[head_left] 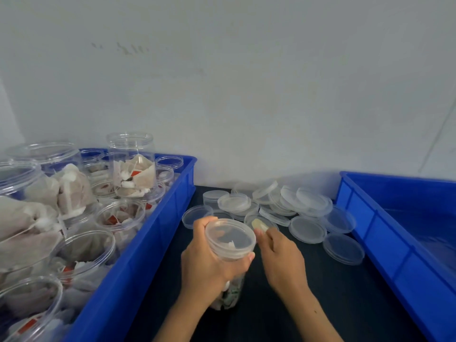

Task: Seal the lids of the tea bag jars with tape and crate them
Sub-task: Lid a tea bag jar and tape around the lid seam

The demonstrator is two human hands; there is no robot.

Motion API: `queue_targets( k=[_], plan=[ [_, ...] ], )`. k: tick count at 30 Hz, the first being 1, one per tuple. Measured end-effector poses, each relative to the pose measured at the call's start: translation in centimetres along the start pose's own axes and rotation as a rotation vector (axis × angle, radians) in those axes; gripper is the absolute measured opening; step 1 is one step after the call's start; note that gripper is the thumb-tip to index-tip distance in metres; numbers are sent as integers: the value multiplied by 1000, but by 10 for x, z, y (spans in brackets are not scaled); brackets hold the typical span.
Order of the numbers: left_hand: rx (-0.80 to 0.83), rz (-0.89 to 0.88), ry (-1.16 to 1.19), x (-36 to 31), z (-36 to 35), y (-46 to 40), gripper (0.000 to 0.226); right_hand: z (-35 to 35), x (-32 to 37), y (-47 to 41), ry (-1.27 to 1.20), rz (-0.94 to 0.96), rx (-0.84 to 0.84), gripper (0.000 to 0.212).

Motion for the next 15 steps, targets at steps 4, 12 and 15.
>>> queue_targets(
  k=[4, 12, 15],
  plan=[
    [5, 20, 13, 1, 0, 0, 86, 4, -1, 4, 51, 73, -80, 42],
    [-28, 69, 41, 8, 1, -3, 87, -21, -9, 25, 216, 288, -59, 30],
    [-29, 123, 99, 14, 2, -5, 85, -31, -11, 34, 398, 330, 3, 23]
  ],
)
Point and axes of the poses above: each hand's wrist, its own y-axis away from the middle knuckle, its own z-axis out of the back of the hand, x = y × z, the point moved 3 cm from there along -y, towards the middle knuckle, and after that the axes turned 15 degrees about -x, right-handed, at the moved point
